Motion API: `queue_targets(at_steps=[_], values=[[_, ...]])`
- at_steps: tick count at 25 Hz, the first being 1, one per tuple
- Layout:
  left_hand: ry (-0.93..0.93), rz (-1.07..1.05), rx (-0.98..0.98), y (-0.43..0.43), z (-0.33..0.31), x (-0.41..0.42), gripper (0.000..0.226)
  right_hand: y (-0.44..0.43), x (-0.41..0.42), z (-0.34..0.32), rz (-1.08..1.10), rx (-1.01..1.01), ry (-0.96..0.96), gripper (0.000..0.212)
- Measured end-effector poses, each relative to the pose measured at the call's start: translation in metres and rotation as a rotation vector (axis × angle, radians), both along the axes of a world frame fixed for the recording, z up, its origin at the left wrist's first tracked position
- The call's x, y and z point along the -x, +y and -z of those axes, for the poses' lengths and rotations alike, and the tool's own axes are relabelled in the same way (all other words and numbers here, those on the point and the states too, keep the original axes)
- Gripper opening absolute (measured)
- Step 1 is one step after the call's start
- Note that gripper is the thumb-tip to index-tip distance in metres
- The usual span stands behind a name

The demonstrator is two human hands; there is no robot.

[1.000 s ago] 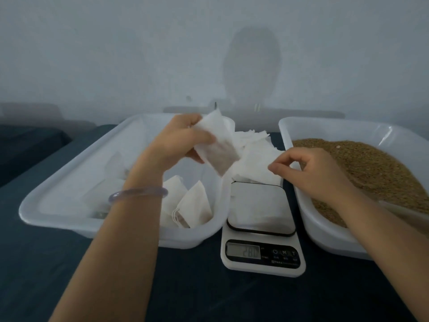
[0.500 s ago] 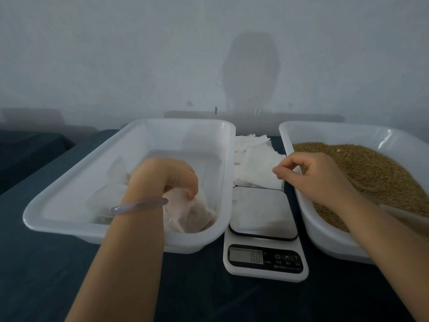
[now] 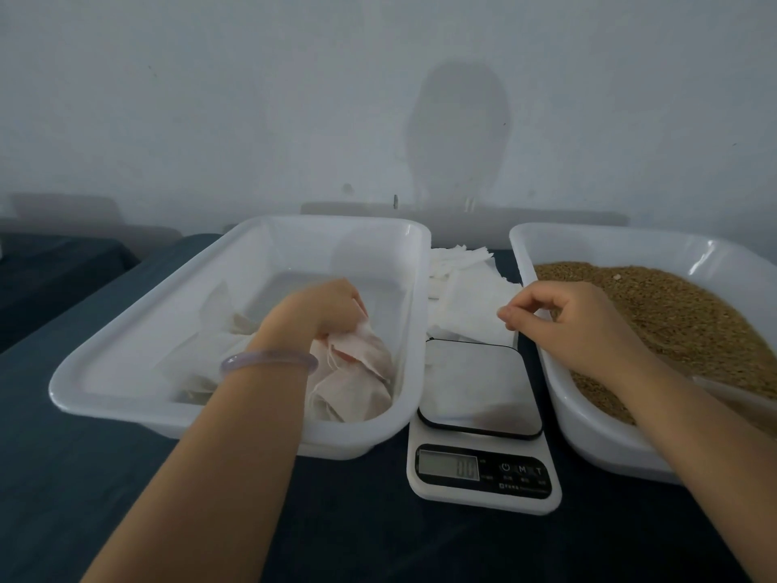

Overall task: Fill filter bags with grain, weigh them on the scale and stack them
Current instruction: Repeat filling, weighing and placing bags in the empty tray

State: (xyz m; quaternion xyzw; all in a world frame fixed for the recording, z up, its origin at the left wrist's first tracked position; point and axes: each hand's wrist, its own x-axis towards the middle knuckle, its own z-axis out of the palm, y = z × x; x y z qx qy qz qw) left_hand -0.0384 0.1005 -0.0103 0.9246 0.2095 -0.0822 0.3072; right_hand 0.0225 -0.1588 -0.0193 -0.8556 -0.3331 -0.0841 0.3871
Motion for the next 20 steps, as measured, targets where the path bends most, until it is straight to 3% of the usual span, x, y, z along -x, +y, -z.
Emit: queue_targets(at_steps=[3, 7, 11, 15, 17, 20], values=[[0.044, 0.004, -0.024, -0.001, 0.011, -0.005, 0.013, 0.0, 0.0, 0.0, 0.0, 0.013, 0.0, 0.013], [0.045, -0.051, -0.049, 0.002, 0.015, -0.008, 0.03, 0.0, 0.0, 0.0, 0.008, 0.021, 0.019, 0.011], [-0.054, -0.135, -0.136, 0.007, 0.015, -0.007, 0.047, 0.001, 0.0, 0.0, 0.007, 0.028, 0.011, 0.012], [-0.295, -0.182, -0.329, 0.006, 0.009, -0.008, 0.048, 0.001, -0.001, 0.001, 0.021, 0.03, 0.015, 0.012], [-0.494, -0.093, -0.23, -0.001, 0.005, -0.01, 0.054, 0.002, -0.002, 0.002, 0.018, 0.07, 0.028, 0.012], [-0.7, 0.285, 0.08, -0.03, 0.001, -0.007, 0.043, 0.011, -0.004, 0.003, 0.031, 0.336, -0.042, 0.011]])
